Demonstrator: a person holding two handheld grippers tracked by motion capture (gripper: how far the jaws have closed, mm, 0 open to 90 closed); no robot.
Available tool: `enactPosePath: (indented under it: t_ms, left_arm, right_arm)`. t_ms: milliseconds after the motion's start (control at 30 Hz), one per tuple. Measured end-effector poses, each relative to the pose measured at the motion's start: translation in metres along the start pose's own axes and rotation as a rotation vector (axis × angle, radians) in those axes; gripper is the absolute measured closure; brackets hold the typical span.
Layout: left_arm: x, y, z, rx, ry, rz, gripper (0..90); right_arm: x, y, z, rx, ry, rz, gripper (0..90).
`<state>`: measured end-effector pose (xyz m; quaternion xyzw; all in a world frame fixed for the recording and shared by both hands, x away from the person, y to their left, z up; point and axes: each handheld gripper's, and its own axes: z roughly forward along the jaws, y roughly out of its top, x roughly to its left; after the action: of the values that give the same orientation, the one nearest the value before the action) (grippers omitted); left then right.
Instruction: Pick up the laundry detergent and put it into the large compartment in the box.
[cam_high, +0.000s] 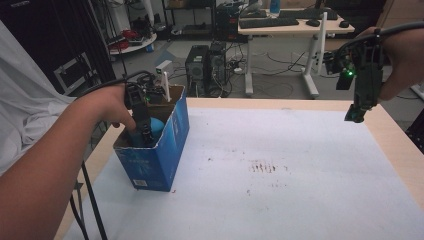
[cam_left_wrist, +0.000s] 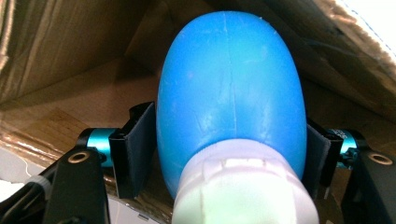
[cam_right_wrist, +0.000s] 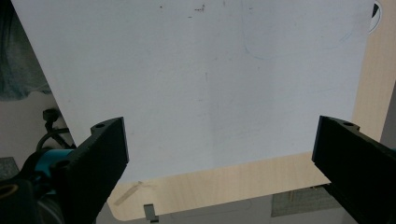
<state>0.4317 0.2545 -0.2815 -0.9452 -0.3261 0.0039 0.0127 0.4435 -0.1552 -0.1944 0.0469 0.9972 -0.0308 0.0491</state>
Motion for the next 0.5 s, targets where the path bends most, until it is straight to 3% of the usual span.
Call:
enactPosePath:
  t_ms: [500]
  left_arm:
    - [-0.005, -0.004, -0.015, -0.004, 0.005, -0.006, 25.2]
  right_arm:
    - [-0.001, 0.001, 0.0, -0.007, -0.001, -0.002, 2.7]
